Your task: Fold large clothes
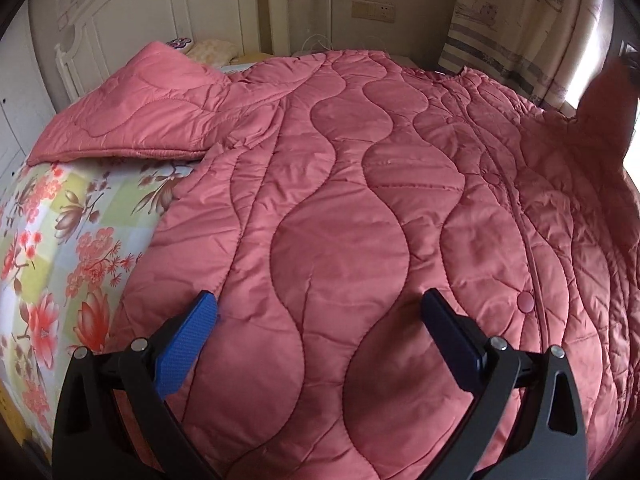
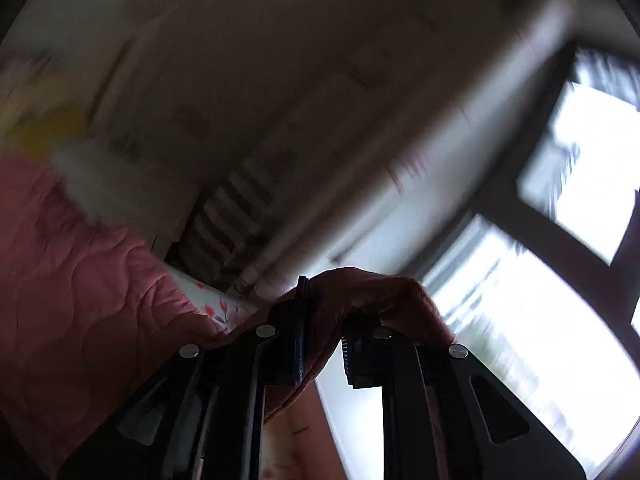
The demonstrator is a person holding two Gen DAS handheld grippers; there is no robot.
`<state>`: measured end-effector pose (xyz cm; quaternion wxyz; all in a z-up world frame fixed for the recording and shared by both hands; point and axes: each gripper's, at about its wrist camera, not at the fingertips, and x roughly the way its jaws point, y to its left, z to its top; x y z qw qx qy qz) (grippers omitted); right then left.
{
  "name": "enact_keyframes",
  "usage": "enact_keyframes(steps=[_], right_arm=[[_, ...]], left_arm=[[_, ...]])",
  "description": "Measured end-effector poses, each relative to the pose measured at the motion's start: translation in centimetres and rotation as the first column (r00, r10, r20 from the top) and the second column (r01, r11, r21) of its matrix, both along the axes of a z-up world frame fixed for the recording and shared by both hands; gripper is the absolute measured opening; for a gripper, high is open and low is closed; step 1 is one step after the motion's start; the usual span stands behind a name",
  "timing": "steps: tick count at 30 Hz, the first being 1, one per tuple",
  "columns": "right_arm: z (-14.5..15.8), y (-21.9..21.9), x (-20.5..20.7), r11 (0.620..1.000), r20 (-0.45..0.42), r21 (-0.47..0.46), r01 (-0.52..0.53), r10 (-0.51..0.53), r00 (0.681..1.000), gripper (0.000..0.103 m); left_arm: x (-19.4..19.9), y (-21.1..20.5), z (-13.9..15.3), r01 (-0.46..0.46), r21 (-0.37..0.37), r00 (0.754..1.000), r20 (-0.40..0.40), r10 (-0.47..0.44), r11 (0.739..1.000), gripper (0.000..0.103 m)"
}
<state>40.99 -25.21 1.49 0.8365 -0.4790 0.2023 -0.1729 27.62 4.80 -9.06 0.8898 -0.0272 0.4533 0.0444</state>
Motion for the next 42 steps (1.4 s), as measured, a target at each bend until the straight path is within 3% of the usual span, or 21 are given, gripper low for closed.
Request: enact_keyframes(steps=[1, 3, 4, 6, 10, 14, 18, 24, 25, 27, 29, 30, 31, 32, 33, 35, 37, 40, 42], right_arm=[[-2.6, 2.8, -0.2, 0.988, -0.079, -0.137, -0.069, 0.059, 0.995, 0.015], [-8.9, 6.2, -1.4, 0.903, -0.237, -0.377, -0.204, 0.119, 0.964, 0.014], [-10.9, 6.6, -1.9, 0.865, -0.287, -0.441, -0.241, 0.118, 0.951, 0.014], [-15.1, 6.8, -3.1, 0.770, -0.382, -0.557, -0.310, 0.094, 0.919, 0.013], [-18.2, 5.9, -4.9, 0.674, -0.451, -0.637, -0.375, 0.069, 0.890, 0.013], [-18.2, 4.8, -4.6, 0.664, -0.411, -0.668, -0.335, 0.046, 0.910, 0.014], [-18.4, 3.2, -3.2, 0.655, -0.346, -0.703, -0.278, 0.026, 0.938, 0.014], [-18.4, 1.8, -3.7, 0.719, -0.368, -0.632, -0.288, 0.049, 0.929, 0.017], [-17.6, 1.8, -4.3, 0.753, -0.378, -0.587, -0.298, 0.071, 0.923, 0.018], [-16.0, 2.3, -5.7, 0.821, -0.398, -0.481, -0.308, 0.108, 0.911, 0.031], [-13.5, 2.8, -7.7, 0.904, -0.429, -0.302, -0.302, 0.154, 0.890, 0.064], [-11.9, 2.6, -8.2, 0.935, -0.457, -0.185, -0.302, 0.191, 0.869, 0.067], [-9.6, 2.2, -8.8, 0.957, -0.468, -0.010, -0.289, 0.251, 0.847, 0.067], [-7.7, 1.5, -8.8, 0.955, -0.457, 0.140, -0.261, 0.296, 0.839, 0.067], [-5.5, 0.5, -8.1, 0.928, -0.431, 0.310, -0.209, 0.332, 0.839, 0.067], [-2.7, -1.6, -6.2, 0.837, -0.375, 0.537, -0.106, 0.350, 0.859, 0.067], [-0.7, -3.8, -3.0, 0.674, -0.329, 0.739, 0.017, 0.339, 0.881, 0.068], [-0.8, -5.8, 1.6, 0.465, -0.366, 0.865, 0.188, 0.329, 0.871, 0.069], [-1.4, -7.0, 4.1, 0.420, -0.394, 0.869, 0.262, 0.267, 0.879, 0.069]], left_arm=[[-0.1, 0.2, 0.0, -0.005, -0.006, 1.000, -0.004, 0.005, 1.000, 0.101], [-0.2, 1.0, 0.1, -0.017, -0.023, 1.000, -0.013, 0.017, 1.000, 0.101], [-0.3, 1.6, 0.3, -0.021, -0.028, 1.000, -0.011, 0.021, 0.999, 0.101], [-0.5, 2.2, 1.0, -0.031, -0.013, 1.000, 0.003, 0.031, 0.999, 0.101], [0.3, 3.8, 4.1, -0.068, 0.060, 0.994, 0.091, 0.062, 0.996, 0.101], [1.7, 4.6, 7.8, -0.096, 0.086, 0.981, 0.178, 0.080, 0.992, 0.101], [4.1, 4.2, 9.6, -0.099, 0.090, 0.976, 0.205, 0.079, 0.991, 0.101], [11.6, 1.7, 9.8, -0.052, 0.132, 0.981, 0.191, 0.026, 0.990, 0.101], [13.2, 1.4, 9.6, -0.050, 0.136, 0.984, 0.178, 0.025, 0.989, 0.101], [15.9, 1.2, 9.0, -0.043, 0.112, 0.988, 0.150, 0.026, 0.993, 0.101], [18.2, 1.2, 8.3, -0.037, 0.092, 0.990, 0.136, 0.025, 0.995, 0.101], [19.1, 0.9, 8.0, -0.047, 0.105, 0.991, 0.132, 0.033, 0.993, 0.101], [20.2, 0.6, 7.7, -0.043, 0.114, 0.991, 0.131, 0.028, 0.993, 0.101], [21.0, 0.3, 7.2, -0.038, 0.118, 0.990, 0.138, 0.021, 0.992, 0.101], [21.7, -0.1, 6.9, -0.041, 0.129, 0.989, 0.148, 0.021, 0.991, 0.101], [23.2, -0.7, 6.2, -0.046, 0.153, 0.987, 0.161, 0.021, 0.987, 0.101], [24.7, -0.9, 5.3, -0.049, 0.147, 0.989, 0.142, 0.028, 0.988, 0.101], [26.7, -1.2, 3.4, -0.062, 0.140, 0.995, 0.080, 0.051, 0.988, 0.101], [27.2, -1.3, 2.2, -0.063, 0.169, 0.998, 0.036, 0.058, 0.984, 0.101]])
